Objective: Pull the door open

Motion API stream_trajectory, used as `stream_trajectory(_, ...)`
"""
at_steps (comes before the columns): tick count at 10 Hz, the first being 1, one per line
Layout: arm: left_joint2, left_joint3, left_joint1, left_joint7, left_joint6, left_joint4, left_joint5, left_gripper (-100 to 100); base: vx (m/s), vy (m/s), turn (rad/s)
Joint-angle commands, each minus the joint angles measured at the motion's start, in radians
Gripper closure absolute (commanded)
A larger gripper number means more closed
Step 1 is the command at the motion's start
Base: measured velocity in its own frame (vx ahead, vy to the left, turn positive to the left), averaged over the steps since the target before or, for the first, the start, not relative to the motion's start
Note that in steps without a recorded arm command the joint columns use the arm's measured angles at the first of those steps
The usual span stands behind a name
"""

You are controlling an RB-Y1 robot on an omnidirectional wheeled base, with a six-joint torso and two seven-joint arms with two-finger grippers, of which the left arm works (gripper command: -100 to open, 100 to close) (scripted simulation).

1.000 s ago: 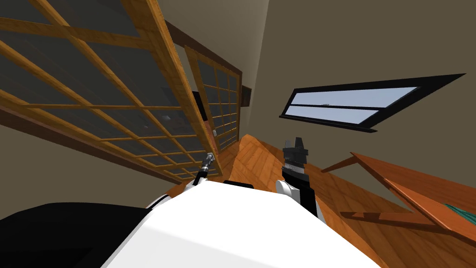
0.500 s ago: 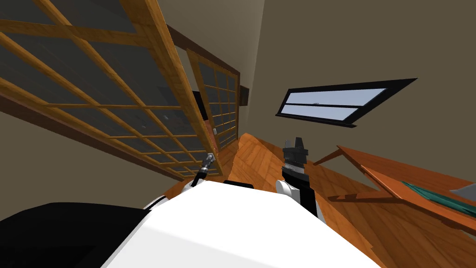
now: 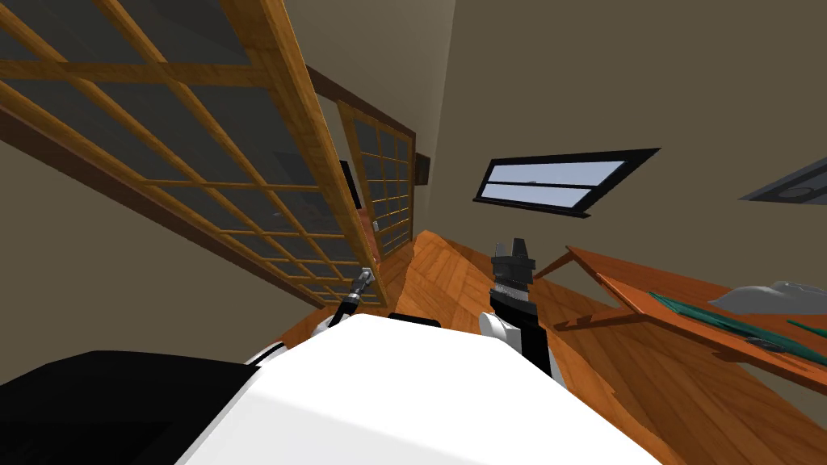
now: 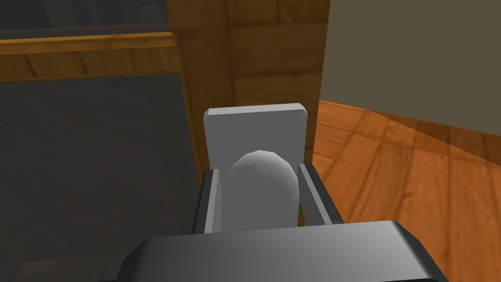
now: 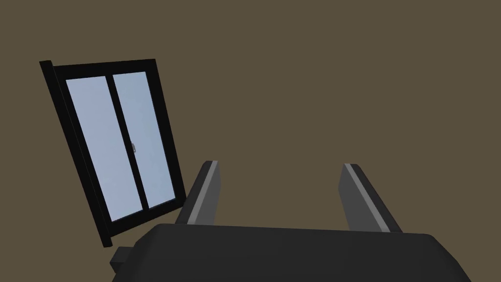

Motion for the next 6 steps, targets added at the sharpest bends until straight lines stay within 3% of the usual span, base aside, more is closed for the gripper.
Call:
stream_trajectory(1,0.010,-0.013,0.006,0.014,-0.016,0.001,-0.008,100,-0.147,0.030,-0.075)
stream_trajectory(6,0.051,-0.061,0.031,0.069,-0.076,0.007,-0.037,100,-0.200,0.054,-0.102)
